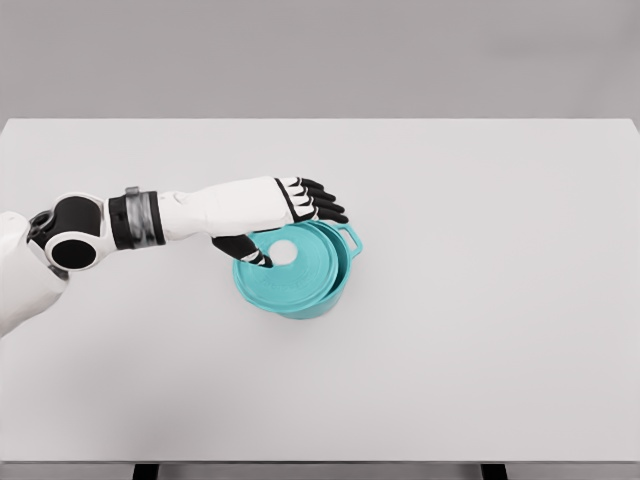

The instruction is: Cover the pot with left arm

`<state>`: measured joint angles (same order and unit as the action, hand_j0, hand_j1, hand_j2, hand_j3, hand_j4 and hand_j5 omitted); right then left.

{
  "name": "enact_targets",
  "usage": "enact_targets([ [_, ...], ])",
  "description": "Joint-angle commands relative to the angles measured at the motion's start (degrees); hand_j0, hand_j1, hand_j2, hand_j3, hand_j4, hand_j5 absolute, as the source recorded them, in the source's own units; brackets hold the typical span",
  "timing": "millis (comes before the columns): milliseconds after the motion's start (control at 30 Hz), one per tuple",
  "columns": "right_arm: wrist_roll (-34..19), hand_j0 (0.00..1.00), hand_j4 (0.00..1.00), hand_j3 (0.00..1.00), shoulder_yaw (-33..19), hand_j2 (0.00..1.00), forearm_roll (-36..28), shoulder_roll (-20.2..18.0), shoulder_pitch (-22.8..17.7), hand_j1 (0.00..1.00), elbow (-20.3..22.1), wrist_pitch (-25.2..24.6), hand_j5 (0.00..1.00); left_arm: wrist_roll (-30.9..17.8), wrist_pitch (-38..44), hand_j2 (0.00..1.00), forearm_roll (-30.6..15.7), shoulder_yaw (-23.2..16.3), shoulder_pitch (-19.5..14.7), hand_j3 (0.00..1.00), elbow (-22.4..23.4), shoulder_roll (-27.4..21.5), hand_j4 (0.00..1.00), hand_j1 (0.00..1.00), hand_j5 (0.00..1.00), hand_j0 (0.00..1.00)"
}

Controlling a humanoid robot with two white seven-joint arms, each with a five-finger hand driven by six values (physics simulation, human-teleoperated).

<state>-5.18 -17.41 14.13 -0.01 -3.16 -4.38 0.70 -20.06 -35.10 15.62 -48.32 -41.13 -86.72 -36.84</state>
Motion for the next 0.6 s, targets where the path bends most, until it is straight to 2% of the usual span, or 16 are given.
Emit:
enact_targets([
  [0, 0.0, 1.0, 1.0, 1.0, 0.0, 1.0, 0.0, 0.0, 0.0, 1.0, 0.0, 0.0, 1.0, 0.1, 0.1, 1.0, -0.4, 0.2, 0.0, 1.0, 0.0, -0.2, 1.0, 1.0, 1.0, 1.0],
  [567, 0.0, 1.0, 1.0, 1.0, 0.0, 1.0, 0.0, 0.0, 0.0, 1.0, 0.0, 0.0, 1.0, 0.0, 0.1, 1.0, -0.4, 0.3, -0.2, 1.0, -1.3, -1.1, 1.0, 1.0, 1.0, 1.0],
])
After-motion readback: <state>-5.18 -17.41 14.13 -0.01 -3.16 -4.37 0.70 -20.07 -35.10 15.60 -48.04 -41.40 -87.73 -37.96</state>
